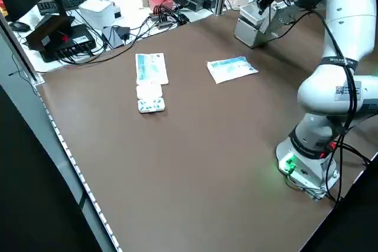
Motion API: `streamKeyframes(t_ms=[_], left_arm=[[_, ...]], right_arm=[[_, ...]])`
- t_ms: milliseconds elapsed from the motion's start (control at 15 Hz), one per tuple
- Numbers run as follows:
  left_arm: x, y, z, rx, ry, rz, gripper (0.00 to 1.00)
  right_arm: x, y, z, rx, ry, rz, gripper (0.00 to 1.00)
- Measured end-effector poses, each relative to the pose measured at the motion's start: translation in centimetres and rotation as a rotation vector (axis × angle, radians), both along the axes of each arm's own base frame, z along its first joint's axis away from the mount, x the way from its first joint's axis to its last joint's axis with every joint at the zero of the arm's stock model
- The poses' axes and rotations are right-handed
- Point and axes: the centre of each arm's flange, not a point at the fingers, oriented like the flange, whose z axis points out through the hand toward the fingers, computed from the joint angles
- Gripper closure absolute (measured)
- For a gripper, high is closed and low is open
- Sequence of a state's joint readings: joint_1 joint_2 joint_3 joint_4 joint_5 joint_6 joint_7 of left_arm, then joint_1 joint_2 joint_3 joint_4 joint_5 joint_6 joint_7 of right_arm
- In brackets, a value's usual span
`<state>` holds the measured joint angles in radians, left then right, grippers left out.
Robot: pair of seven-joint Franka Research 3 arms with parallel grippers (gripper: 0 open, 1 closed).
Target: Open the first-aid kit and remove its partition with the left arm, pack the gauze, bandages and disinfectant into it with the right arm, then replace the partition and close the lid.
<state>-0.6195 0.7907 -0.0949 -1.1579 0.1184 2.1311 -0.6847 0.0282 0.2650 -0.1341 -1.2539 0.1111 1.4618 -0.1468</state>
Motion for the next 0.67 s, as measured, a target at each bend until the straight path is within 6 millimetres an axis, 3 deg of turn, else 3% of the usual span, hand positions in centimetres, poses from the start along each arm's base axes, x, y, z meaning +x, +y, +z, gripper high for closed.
streamKeyframes(t_ms=[667], left_arm=[[0.1, -0.4, -1.7, -0.007, -0.002, -0.001, 0.96]], right_arm=[[0.0, 0.0, -0.1, 0.0, 0.001, 0.0, 0.01]])
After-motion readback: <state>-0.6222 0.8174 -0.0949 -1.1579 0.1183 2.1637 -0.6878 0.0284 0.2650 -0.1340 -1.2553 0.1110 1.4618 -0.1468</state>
